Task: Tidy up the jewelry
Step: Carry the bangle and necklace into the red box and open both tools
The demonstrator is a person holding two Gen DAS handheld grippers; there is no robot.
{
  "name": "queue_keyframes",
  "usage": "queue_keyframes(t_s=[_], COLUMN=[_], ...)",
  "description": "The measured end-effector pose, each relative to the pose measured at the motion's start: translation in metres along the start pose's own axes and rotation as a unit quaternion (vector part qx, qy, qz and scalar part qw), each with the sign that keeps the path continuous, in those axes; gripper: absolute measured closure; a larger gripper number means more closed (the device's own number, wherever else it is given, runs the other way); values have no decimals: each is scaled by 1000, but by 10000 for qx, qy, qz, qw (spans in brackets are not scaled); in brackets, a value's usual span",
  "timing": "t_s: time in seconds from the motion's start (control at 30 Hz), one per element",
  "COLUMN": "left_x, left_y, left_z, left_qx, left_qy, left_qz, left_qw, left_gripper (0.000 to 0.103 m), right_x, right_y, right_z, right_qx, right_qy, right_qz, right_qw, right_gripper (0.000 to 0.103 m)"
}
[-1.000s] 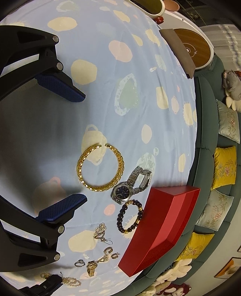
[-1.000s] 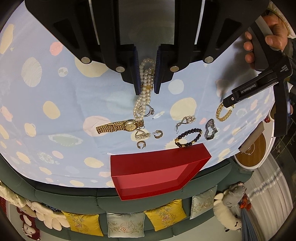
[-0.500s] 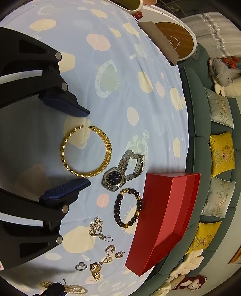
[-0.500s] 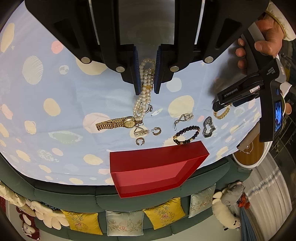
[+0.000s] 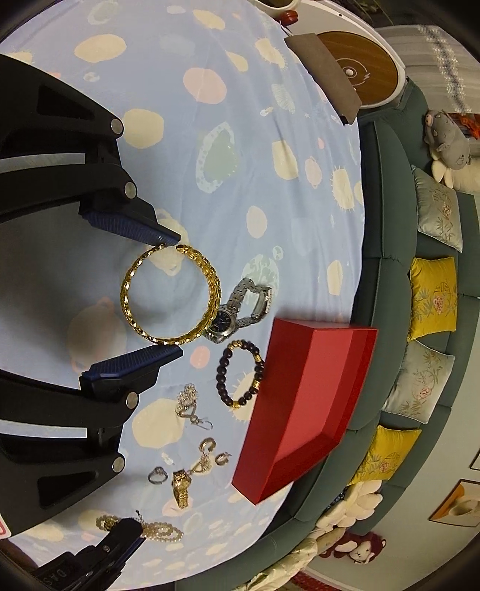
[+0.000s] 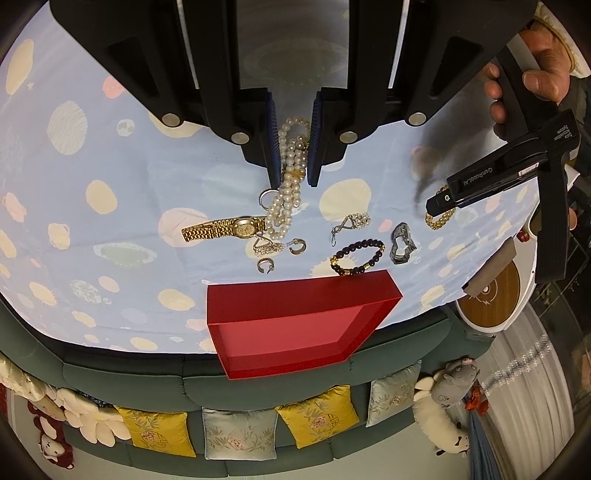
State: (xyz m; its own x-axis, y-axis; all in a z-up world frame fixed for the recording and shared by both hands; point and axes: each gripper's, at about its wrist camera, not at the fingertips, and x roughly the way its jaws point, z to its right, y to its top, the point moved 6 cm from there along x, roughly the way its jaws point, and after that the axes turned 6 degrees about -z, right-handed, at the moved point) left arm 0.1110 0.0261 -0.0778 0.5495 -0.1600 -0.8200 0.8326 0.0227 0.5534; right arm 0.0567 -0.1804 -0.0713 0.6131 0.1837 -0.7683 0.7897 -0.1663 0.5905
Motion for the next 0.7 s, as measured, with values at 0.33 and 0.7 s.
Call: queue_keyframes(t_s=[0.33, 0.7], left_x=[-53, -9], left_y=[45, 153], left_z=[17, 48], left_qx=[78, 162], left_qy=[-358, -447], left_qz=[427, 481], left_qw=[9984, 9977], left_gripper=[51, 51], right_x=[-31, 3], right_y=[49, 175], right_z=[-8, 7], right_qx=[-77, -129], right_qy=[299, 379], right_qz=[391, 564], right_qw=[9988, 9976], right_gripper=[89, 89])
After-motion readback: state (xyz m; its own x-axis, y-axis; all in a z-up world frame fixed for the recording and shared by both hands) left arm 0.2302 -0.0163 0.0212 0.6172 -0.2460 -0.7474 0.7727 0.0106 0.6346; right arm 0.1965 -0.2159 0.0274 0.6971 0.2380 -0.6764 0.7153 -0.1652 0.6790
